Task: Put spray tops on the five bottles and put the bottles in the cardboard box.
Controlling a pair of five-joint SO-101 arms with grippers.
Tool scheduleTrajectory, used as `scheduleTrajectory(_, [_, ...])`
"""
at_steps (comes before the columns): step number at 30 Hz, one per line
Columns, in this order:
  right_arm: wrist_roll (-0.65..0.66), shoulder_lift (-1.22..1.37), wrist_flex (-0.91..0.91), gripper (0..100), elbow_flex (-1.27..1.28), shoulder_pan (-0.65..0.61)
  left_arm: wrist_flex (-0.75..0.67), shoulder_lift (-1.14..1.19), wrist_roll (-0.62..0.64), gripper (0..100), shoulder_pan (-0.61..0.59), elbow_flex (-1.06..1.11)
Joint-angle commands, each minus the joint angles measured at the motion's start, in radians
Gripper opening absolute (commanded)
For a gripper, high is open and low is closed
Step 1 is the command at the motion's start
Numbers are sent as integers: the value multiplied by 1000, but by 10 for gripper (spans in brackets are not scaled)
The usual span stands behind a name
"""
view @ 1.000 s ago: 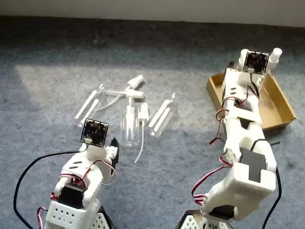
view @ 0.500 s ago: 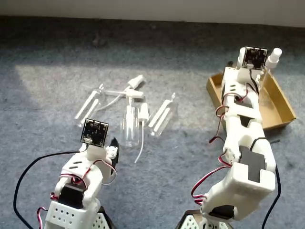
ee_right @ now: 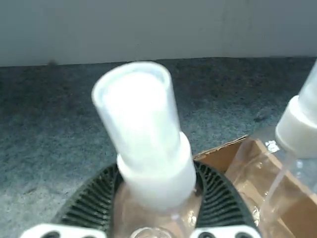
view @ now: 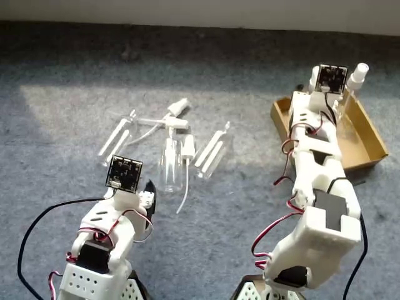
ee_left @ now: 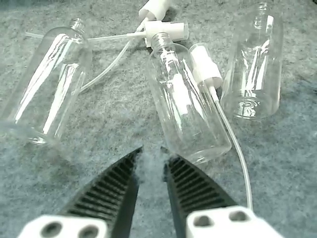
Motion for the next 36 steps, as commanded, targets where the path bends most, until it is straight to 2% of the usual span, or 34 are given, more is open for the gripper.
scheduleTrajectory(1, [3, 1, 4, 77, -48, -12, -14, -7, 9, 5, -10, 21])
scheduleTrajectory(5, [-57, -2, 4, 78, -48, -10, -17, -7, 8, 5, -12, 21])
scheduleTrajectory(13, [-55, -2, 4, 84, -44, -13, -18, -7, 8, 5, -13, 21])
scheduleTrajectory(18, [-55, -2, 5, 161, -42, -16, -18, -7, 8, 5, -13, 21])
scheduleTrajectory(24, [-55, -8, 8, 171, -42, -12, -18, -7, 6, 5, -13, 21])
scheduleTrajectory(36, [-54, -202, 13, 174, 64, -16, -15, -7, 6, 5, -12, 21])
